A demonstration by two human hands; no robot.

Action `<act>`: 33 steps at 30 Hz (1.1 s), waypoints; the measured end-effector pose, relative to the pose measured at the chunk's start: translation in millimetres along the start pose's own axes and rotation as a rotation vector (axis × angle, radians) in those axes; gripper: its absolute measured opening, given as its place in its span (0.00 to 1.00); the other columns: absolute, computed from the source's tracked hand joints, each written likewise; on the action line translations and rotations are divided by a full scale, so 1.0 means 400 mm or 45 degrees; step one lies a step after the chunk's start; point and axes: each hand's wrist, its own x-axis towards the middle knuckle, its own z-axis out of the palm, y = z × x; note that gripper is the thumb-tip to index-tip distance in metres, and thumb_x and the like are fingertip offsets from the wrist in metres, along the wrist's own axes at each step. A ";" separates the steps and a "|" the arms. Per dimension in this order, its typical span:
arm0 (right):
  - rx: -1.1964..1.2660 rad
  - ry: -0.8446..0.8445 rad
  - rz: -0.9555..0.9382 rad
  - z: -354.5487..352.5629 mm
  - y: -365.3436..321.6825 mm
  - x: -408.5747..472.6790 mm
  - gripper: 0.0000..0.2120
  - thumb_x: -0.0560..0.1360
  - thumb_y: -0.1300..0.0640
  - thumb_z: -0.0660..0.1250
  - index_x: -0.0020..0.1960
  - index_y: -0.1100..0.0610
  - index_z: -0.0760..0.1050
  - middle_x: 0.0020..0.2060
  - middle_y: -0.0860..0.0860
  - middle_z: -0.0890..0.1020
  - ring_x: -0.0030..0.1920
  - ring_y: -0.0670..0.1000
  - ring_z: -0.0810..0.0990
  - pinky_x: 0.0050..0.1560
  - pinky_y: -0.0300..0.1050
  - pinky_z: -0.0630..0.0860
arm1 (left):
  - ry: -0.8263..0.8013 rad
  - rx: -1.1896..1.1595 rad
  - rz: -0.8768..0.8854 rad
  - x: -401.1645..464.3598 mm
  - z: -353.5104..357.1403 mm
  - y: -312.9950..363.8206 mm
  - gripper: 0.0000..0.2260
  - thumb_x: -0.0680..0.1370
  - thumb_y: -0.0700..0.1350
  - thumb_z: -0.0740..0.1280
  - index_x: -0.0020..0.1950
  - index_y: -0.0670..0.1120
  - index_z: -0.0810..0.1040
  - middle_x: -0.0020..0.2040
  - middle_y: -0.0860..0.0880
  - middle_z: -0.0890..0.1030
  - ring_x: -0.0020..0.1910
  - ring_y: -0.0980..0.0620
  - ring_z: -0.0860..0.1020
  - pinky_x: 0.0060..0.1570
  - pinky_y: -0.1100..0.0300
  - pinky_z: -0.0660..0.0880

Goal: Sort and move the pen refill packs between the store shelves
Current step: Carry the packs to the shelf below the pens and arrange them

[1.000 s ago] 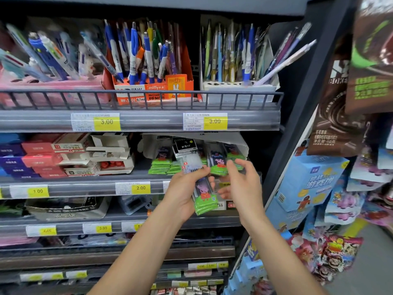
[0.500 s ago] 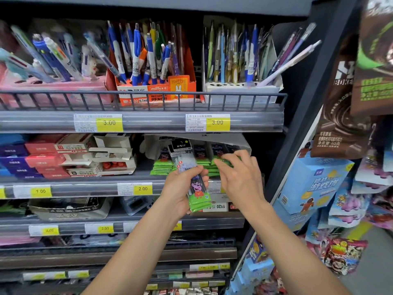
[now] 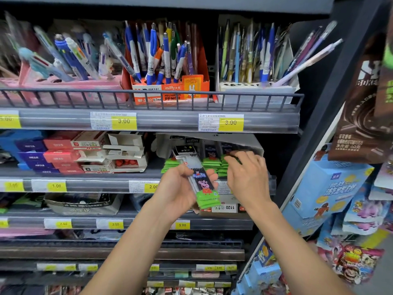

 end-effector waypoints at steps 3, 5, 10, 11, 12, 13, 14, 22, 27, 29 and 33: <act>0.318 0.045 0.279 -0.054 -0.067 -0.034 0.11 0.77 0.61 0.69 0.58 0.58 0.83 0.49 0.52 0.83 0.52 0.54 0.80 0.53 0.51 0.76 | -0.044 0.043 0.011 -0.005 -0.007 0.007 0.18 0.83 0.32 0.51 0.70 0.29 0.69 0.64 0.30 0.80 0.65 0.33 0.79 0.59 0.40 0.77; 0.781 -0.149 0.678 -0.102 -0.129 -0.059 0.09 0.81 0.51 0.64 0.56 0.49 0.82 0.41 0.44 0.82 0.44 0.45 0.80 0.44 0.43 0.77 | -0.056 0.109 0.033 -0.007 -0.005 0.011 0.17 0.84 0.31 0.53 0.71 0.30 0.70 0.65 0.30 0.79 0.69 0.33 0.77 0.62 0.39 0.76; 1.531 -0.605 1.214 -0.166 -0.199 -0.077 0.09 0.84 0.52 0.63 0.53 0.42 0.81 0.34 0.54 0.85 0.26 0.52 0.76 0.24 0.43 0.70 | 0.022 0.278 0.123 -0.002 0.004 -0.003 0.18 0.85 0.33 0.58 0.74 0.27 0.68 0.71 0.27 0.73 0.61 0.36 0.78 0.56 0.42 0.78; 1.513 -0.589 1.206 -0.168 -0.196 -0.075 0.08 0.84 0.53 0.64 0.54 0.43 0.81 0.34 0.54 0.85 0.26 0.51 0.75 0.24 0.43 0.70 | 0.026 0.300 0.147 -0.001 0.004 -0.008 0.18 0.85 0.34 0.59 0.73 0.27 0.69 0.70 0.27 0.74 0.59 0.36 0.78 0.53 0.43 0.79; 1.507 -0.564 1.226 -0.166 -0.192 -0.074 0.07 0.84 0.53 0.64 0.54 0.45 0.81 0.34 0.55 0.85 0.26 0.51 0.75 0.24 0.42 0.70 | 0.030 0.308 0.173 0.001 0.001 -0.013 0.18 0.85 0.34 0.60 0.73 0.27 0.69 0.70 0.27 0.75 0.58 0.36 0.79 0.52 0.43 0.80; 1.516 -0.543 1.270 -0.166 -0.190 -0.072 0.07 0.83 0.54 0.65 0.53 0.48 0.82 0.34 0.56 0.85 0.26 0.51 0.75 0.24 0.43 0.70 | 0.031 0.300 0.194 0.002 -0.002 -0.018 0.18 0.85 0.35 0.60 0.73 0.28 0.70 0.69 0.27 0.75 0.58 0.36 0.79 0.54 0.42 0.80; 1.522 -0.531 1.324 -0.165 -0.187 -0.072 0.07 0.83 0.54 0.66 0.52 0.51 0.83 0.33 0.56 0.84 0.27 0.52 0.76 0.25 0.43 0.70 | 0.027 0.295 0.210 0.003 -0.006 -0.024 0.17 0.85 0.35 0.60 0.73 0.30 0.70 0.68 0.27 0.77 0.58 0.36 0.80 0.57 0.41 0.80; 1.407 -0.632 1.467 -0.159 -0.163 -0.079 0.16 0.78 0.52 0.72 0.45 0.66 0.75 0.34 0.54 0.71 0.33 0.50 0.69 0.28 0.43 0.66 | 0.198 0.582 0.454 0.011 -0.056 -0.052 0.16 0.80 0.34 0.70 0.68 0.42 0.77 0.52 0.43 0.89 0.50 0.42 0.88 0.54 0.40 0.84; 1.677 -0.696 1.537 -0.164 -0.178 -0.053 0.07 0.78 0.55 0.72 0.45 0.57 0.79 0.30 0.52 0.79 0.27 0.49 0.76 0.24 0.41 0.68 | 0.318 0.651 0.499 0.020 -0.067 -0.039 0.24 0.77 0.43 0.76 0.72 0.44 0.76 0.62 0.45 0.86 0.62 0.42 0.84 0.67 0.38 0.77; 1.690 -0.738 1.523 -0.161 -0.183 -0.041 0.07 0.79 0.54 0.71 0.47 0.57 0.78 0.31 0.54 0.80 0.27 0.50 0.76 0.25 0.41 0.69 | 0.333 0.643 0.496 0.021 -0.063 -0.032 0.25 0.76 0.45 0.77 0.73 0.45 0.76 0.62 0.45 0.86 0.63 0.41 0.83 0.67 0.36 0.76; 1.688 -0.797 1.511 -0.151 -0.190 -0.021 0.07 0.79 0.55 0.71 0.45 0.58 0.78 0.29 0.53 0.77 0.26 0.49 0.73 0.24 0.40 0.68 | 0.280 0.652 0.483 0.018 -0.051 -0.010 0.10 0.77 0.44 0.76 0.57 0.45 0.85 0.51 0.43 0.89 0.50 0.39 0.87 0.59 0.33 0.80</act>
